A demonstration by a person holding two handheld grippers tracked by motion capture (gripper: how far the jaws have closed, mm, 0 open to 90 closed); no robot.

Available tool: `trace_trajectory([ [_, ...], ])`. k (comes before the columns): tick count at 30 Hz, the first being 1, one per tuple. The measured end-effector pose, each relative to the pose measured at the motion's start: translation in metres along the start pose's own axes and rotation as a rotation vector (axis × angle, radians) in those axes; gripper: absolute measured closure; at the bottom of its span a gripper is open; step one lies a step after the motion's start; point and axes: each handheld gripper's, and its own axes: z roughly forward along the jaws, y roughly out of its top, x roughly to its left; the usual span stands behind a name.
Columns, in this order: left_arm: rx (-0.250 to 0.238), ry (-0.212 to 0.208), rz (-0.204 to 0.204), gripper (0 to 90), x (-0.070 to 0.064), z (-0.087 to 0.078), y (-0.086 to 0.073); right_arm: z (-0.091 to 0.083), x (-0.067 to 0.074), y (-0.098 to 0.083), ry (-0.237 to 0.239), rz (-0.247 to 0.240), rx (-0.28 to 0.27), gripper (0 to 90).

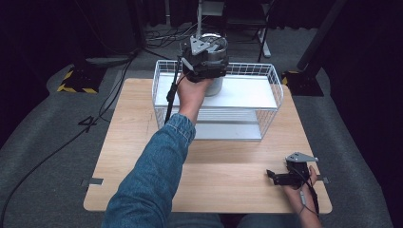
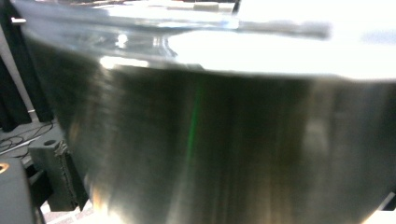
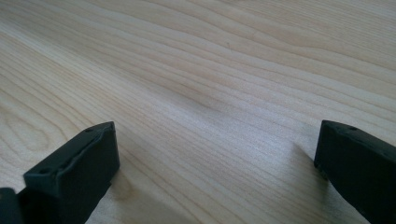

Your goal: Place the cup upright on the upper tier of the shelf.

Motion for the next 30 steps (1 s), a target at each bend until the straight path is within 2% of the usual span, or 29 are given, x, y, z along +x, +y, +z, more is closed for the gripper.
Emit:
trace_trajectory([
  [10,0.017,0.015,-0.013,3.8,0.004,0.004,-0.007,0.000,0.000,0.000,0.000,0.000,0.000,0.4],
  [14,0.021,0.022,0.010,3.8,0.004,0.004,-0.009,0.000,0.000,0.000,0.000,0.001,0.000,0.4],
  [30,-0.003,-0.002,0.021,3.2,0.007,0.005,-0.012,0.000,0.000,0.000,0.000,0.000,0.000,0.5],
])
